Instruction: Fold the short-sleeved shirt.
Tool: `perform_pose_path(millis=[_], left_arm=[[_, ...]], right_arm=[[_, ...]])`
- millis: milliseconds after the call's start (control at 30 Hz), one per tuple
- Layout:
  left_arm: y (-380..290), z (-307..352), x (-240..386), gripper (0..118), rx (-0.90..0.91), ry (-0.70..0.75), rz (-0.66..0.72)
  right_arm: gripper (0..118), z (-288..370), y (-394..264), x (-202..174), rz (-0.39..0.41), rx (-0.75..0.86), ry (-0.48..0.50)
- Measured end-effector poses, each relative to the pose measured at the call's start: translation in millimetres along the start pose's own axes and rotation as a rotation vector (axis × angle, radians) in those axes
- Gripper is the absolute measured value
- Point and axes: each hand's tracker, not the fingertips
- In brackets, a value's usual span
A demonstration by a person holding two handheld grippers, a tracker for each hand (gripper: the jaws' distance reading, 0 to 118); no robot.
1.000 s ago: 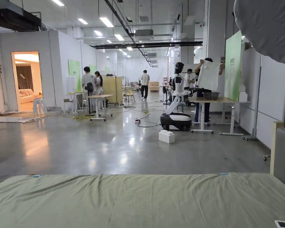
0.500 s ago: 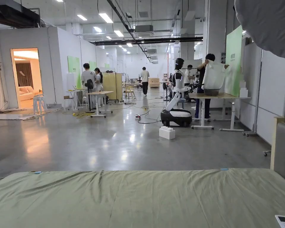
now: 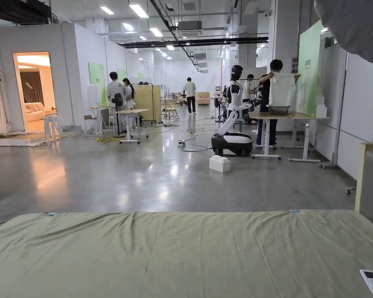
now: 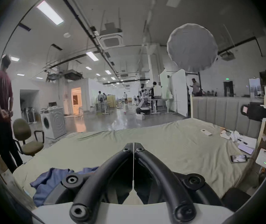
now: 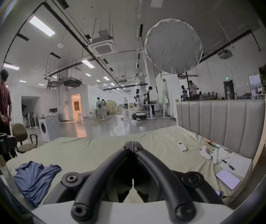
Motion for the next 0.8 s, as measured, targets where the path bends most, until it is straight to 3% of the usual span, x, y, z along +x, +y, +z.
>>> perform_pose_path(millis=[100,267,567,633,667,700,733,800], left_arm=[[-1,-2,4,0,-0.003,0.005,0.001],[-2,-4,-4,0,-0.017,0.010,0.044],[-10,4,-53,1,-0.054,0.098,0.082],[-12,4,-74,22,-0.104,0.121,0.079],[-14,2,-85,39,-0.142,0.142,0.071],[-18,-1,-98,65,-0.168,0.172,0.063],[-23,-5,-109,81,-0.175,0.191,0.055],[-35,-22,-136,89,-0.282,0.216,0.090]], right_arm=[[0,0,0,0,-0.013,-0.016,0.020],[0,0,-8,-10,0.072,-0.028,0.050],[0,-3,-27,-12,0.031,-0.086,0.081],[0,-4,-36,-13,0.020,-0.109,0.089],[0,-5,-41,-13,0.013,-0.129,0.094],[0,-6,-46,-14,0.008,-0.149,0.098],[0,-6,-51,-15,0.006,-0.162,0.105],[0,-7,-62,-16,0.007,-0.186,0.107]])
